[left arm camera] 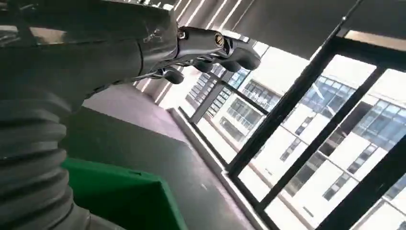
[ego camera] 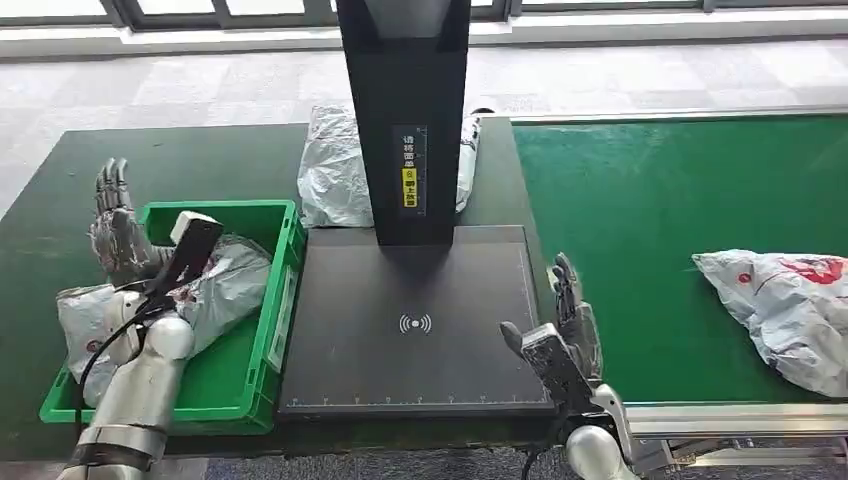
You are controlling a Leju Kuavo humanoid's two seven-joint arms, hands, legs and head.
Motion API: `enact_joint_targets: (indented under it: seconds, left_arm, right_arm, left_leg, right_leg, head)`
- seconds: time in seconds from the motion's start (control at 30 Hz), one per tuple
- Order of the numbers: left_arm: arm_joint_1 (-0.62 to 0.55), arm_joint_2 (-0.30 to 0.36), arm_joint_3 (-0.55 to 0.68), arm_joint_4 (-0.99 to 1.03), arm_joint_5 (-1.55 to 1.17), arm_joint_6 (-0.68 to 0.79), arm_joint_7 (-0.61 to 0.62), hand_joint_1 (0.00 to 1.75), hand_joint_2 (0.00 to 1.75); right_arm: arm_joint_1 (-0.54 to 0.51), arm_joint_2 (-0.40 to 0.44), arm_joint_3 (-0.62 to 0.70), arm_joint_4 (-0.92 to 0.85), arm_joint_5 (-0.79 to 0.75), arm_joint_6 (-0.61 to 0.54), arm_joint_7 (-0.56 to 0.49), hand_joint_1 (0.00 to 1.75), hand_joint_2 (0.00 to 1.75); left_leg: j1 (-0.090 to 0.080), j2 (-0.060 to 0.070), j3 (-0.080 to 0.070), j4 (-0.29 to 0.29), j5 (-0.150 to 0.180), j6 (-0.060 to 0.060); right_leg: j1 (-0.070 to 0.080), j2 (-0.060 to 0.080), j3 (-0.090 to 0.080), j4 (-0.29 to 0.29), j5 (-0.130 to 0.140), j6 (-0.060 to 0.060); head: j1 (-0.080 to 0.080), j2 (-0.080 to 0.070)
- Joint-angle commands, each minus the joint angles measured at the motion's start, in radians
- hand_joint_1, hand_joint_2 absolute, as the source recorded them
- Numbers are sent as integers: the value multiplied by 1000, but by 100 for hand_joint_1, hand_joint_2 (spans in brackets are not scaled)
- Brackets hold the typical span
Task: Moved the parcel from conveyor to table for the left to box.
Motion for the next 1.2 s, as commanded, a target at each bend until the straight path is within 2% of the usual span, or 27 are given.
enact_joint_targets:
  seconds: [0.03,0.3,0.33,0.37,0.5,0.53,0.6,0.73,0.93,1.2]
  left_arm:
    - [-3,-63,41,-95,197,-10,-100,0,175]
    - [-6,-75,33,-100,256,-41,-106,0,175]
    - [9,-91,9,-119,507,-292,-105,0,175]
    - [20,-114,-25,-114,608,-432,-95,0,175]
    - [47,-148,-225,-55,614,-455,-135,0,175]
    - [56,-147,-279,-39,646,-520,-142,0,175]
    - [77,-175,-330,-5,646,-498,-186,0,175]
    - [76,-168,-334,-4,664,-490,-189,0,175]
    - [56,-203,-418,120,692,-486,-236,0,175]
    - [31,-224,-444,198,707,-442,-244,0,175]
  right_arm:
    - [-21,-2,-41,28,-31,-3,-11,0,175]
    - [-16,-3,-46,31,-31,-13,-14,0,175]
    - [-15,1,-61,38,1,-78,0,0,175]
    - [-24,-9,-59,56,19,-101,5,0,175]
    - [-75,-22,-66,141,103,-160,31,0,175]
    - [-85,-15,-74,157,90,-147,30,0,175]
    - [-116,-1,-74,198,78,-133,9,0,175]
    - [-118,4,-71,200,79,-134,6,0,175]
    - [-154,45,-50,246,66,-108,-12,0,175]
    - [-176,56,-46,283,85,-120,-3,0,175]
  left_leg:
    - [1,-2,1,0,0,1]
    - [1,-2,2,-1,0,1]
    - [0,-2,1,-1,0,0]
    - [0,-1,1,0,0,0]
    - [-1,-6,3,-2,1,1]
    - [-1,-6,2,-2,1,1]
    - [-1,-6,3,-2,1,2]
    - [-2,-2,3,-2,-1,2]
    - [-2,-1,3,-2,-1,2]
    - [-2,-1,2,-1,-1,2]
  right_leg:
    - [0,1,2,-1,0,0]
    - [-1,2,3,-2,0,0]
    - [-1,1,2,-1,0,0]
    - [-1,1,1,-1,0,0]
    - [-1,-2,4,-3,0,1]
    - [-1,-3,4,-3,0,1]
    - [-2,-2,4,-4,0,1]
    - [-5,2,4,-3,1,1]
    - [-4,2,3,-2,1,1]
    - [-3,2,3,-2,1,1]
  head:
    - [0,0]
    - [0,0]
    - [0,0]
    - [0,0]
    - [0,0]
    - [0,0]
    - [0,0]
    - [0,0]
    - [0,0]
    - [0,0]
